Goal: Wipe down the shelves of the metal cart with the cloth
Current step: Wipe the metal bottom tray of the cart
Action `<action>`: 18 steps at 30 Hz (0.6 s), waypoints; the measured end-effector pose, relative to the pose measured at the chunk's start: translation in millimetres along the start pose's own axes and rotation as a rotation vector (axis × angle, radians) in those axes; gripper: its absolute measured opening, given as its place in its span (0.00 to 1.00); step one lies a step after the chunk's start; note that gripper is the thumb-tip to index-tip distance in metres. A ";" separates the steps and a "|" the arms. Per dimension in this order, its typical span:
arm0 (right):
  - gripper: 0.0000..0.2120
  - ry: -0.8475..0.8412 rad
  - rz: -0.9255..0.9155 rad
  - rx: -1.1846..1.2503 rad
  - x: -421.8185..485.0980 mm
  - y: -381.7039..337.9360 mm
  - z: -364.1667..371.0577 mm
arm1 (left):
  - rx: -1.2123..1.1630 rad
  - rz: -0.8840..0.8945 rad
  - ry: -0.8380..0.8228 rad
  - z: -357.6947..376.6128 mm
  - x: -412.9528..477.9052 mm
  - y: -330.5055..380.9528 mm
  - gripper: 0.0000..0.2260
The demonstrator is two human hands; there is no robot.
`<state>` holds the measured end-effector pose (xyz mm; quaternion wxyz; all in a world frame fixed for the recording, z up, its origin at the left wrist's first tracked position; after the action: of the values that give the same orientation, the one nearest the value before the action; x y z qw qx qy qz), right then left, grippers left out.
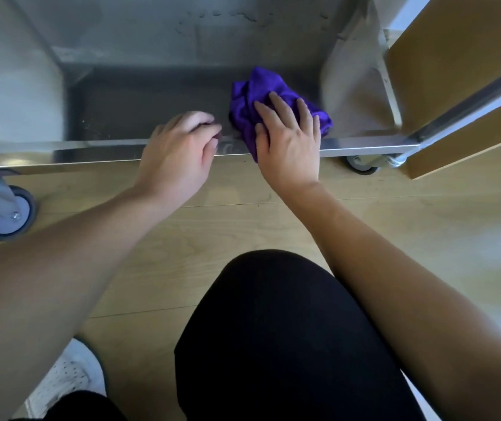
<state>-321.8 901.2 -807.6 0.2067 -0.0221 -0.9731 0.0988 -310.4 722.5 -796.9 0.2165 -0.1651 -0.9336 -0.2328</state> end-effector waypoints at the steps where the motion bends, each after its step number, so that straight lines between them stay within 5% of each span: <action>1: 0.19 -0.006 0.004 0.001 0.0 -4.3 1.7 | 0.038 -0.022 0.022 -6.4 -3.2 -9.4 0.14; 8: 0.20 -0.061 -0.099 0.012 4.0 -53.7 13.8 | 0.208 -0.232 0.102 -47.7 -27.9 -64.1 0.16; 18: 0.21 -0.190 -0.402 0.097 -3.7 -172.5 31.5 | 0.240 -0.272 0.160 -80.8 -63.9 -100.5 0.14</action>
<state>-331.7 726.2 -802.5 0.1303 0.1917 -0.9672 0.1038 -270.7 584.3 -799.6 0.2746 0.0087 -0.9482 -0.1594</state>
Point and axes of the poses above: each hand's wrist, its own x-axis towards the middle knuckle, its own z-axis out of the palm, y = z × x, the point moved 3 cm from there along x, towards the middle knuckle, and after that the axes turned 12 degrees about y, right-handed, at the moved point
